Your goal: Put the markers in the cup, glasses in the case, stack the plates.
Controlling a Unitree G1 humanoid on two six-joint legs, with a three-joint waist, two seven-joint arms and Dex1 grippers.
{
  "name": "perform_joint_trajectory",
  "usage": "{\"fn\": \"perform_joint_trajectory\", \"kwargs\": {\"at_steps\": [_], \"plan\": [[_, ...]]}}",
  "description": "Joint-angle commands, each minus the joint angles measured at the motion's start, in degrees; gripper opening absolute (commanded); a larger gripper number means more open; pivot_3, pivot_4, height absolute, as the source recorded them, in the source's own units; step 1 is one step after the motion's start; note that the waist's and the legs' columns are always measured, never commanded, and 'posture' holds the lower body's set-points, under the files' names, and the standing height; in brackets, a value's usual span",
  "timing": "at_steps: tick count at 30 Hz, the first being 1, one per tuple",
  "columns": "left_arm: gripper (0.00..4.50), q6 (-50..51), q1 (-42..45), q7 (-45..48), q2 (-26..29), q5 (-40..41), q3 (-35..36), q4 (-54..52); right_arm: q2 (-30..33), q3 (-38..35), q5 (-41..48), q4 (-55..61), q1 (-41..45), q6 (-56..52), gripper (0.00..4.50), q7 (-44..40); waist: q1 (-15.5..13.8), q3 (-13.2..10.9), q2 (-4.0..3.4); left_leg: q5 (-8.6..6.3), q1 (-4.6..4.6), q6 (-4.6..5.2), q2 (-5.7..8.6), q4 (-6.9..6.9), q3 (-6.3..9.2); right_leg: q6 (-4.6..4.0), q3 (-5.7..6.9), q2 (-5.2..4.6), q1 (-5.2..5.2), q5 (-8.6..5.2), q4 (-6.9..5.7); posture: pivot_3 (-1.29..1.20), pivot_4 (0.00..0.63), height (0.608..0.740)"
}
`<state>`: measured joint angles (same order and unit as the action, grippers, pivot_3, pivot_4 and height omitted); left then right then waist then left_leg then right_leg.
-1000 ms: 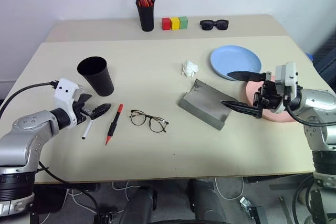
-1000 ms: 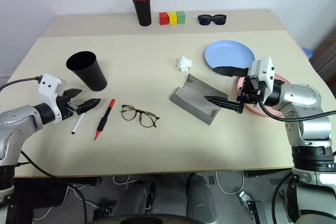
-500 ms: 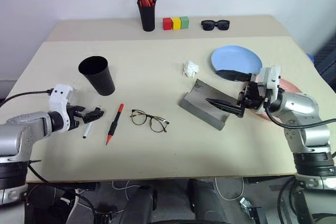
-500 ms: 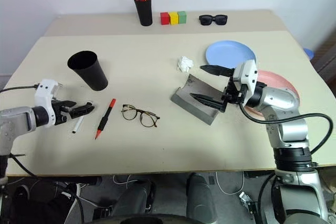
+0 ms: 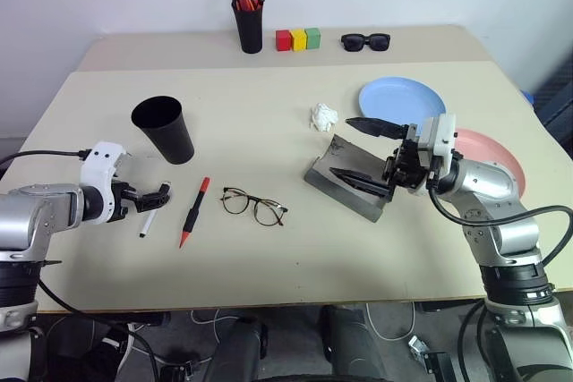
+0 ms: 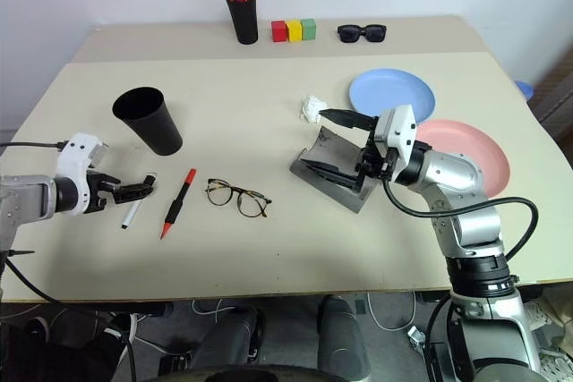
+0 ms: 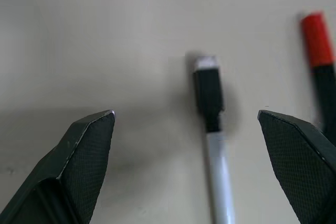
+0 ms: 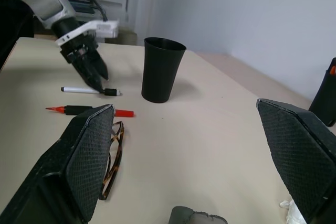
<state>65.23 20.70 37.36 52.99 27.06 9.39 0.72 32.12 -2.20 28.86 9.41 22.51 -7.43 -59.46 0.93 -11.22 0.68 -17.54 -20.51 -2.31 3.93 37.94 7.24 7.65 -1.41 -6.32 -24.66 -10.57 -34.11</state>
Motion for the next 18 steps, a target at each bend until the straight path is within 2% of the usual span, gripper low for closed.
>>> {"fn": "perform_joint_trajectory", "kwargs": {"at_steps": [1, 6, 12, 15, 18], "plan": [[4.5, -3.0, 3.7, -0.1, -0.7, -1.5, -0.9, 1.1, -0.8, -0.2, 1.4, 4.8, -1.2, -0.9, 4.42, 1.5, -0.3, 0.0, 0.0, 0.0, -0.01, 0.0, 0.01, 0.0, 0.0, 0.0, 0.0, 0.0, 0.0, 0.0, 0.0, 0.0, 0.15, 0.74], [4.5, -6.4, 5.2, 0.2, -1.0, -4.9, -4.7, 3.3, -0.6, -0.6, 1.5, 6.5, -3.2, -1.2, 4.42, 2.5, 0.0, 0.0, 0.0, 0.01, 0.02, -0.02, 0.02, 0.02, 0.01, 0.01, 0.0, -0.02, 0.05, 0.0, 0.02, 0.0, 0.15, 0.74], [4.5, -5.1, 5.4, 1.7, -1.5, -4.7, -6.7, 2.6, -0.3, -1.0, 1.3, 6.7, -3.8, -1.2, 4.42, 3.2, 0.0, 0.0, 0.0, 0.01, 0.01, -0.01, 0.02, -0.01, -0.01, 0.0, -0.01, -0.02, 0.0, 0.0, 0.0, 0.0, 0.15, 0.74], [3.65, -3.3, 4.8, 2.2, -2.0, -4.2, -7.6, 0.7, -0.3, -1.2, 1.4, 6.6, -3.9, -1.1, 4.5, 3.6, 0.0, 0.0, 0.0, 0.01, 0.01, -0.01, 0.02, -0.01, -0.01, 0.01, -0.01, -0.02, 0.01, 0.0, 0.0, 0.0, 0.15, 0.74], [2.16, -2.0, 4.2, 1.8, -2.3, -4.1, -7.6, -1.3, -0.1, -1.2, 1.1, 6.2, -4.1, -1.0, 4.5, 3.4, -0.1, 0.0, 0.0, 0.01, 0.01, -0.01, 0.02, -0.01, -0.01, 0.01, -0.01, -0.02, 0.01, 0.0, 0.01, 0.0, 0.15, 0.74]]}}
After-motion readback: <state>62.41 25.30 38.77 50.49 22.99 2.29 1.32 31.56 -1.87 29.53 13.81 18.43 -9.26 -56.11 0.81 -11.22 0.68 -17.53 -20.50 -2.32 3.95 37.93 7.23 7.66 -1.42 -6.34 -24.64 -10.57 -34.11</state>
